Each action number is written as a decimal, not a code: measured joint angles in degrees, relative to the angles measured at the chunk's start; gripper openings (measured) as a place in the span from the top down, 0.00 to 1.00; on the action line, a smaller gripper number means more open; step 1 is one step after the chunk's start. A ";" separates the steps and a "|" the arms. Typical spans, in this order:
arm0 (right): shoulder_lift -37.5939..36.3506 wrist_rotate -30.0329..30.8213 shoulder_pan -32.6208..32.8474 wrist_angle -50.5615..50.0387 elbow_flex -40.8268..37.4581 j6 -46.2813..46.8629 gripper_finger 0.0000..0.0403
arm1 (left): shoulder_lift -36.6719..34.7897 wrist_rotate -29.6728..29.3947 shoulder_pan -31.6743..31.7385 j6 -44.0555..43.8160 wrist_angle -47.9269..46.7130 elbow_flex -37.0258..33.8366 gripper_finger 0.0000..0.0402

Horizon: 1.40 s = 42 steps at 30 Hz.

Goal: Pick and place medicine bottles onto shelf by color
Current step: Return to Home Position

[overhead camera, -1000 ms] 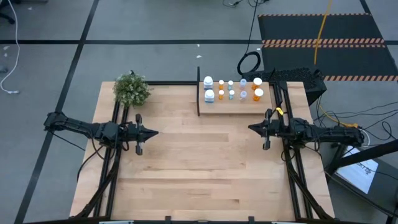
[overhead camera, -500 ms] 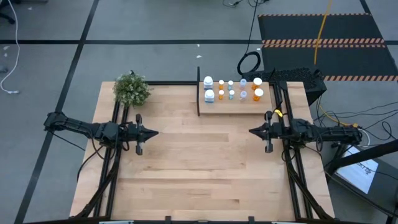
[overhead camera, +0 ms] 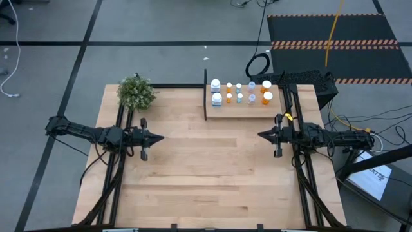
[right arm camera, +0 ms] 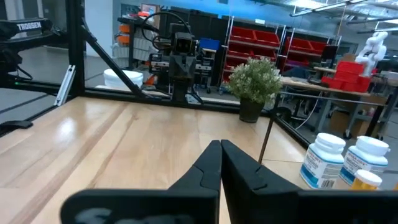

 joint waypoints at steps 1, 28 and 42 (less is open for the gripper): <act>0.00 0.00 0.00 0.00 0.00 0.00 1.00 | -0.02 0.00 0.00 0.32 0.19 0.02 0.99; 0.00 -2.87 0.00 0.17 0.00 -0.50 1.00 | -0.04 6.10 3.14 5.19 -0.10 0.02 0.98; 0.02 -2.84 0.00 0.20 0.00 -0.48 1.00 | -2.02 12.67 5.86 7.13 -1.32 0.02 0.98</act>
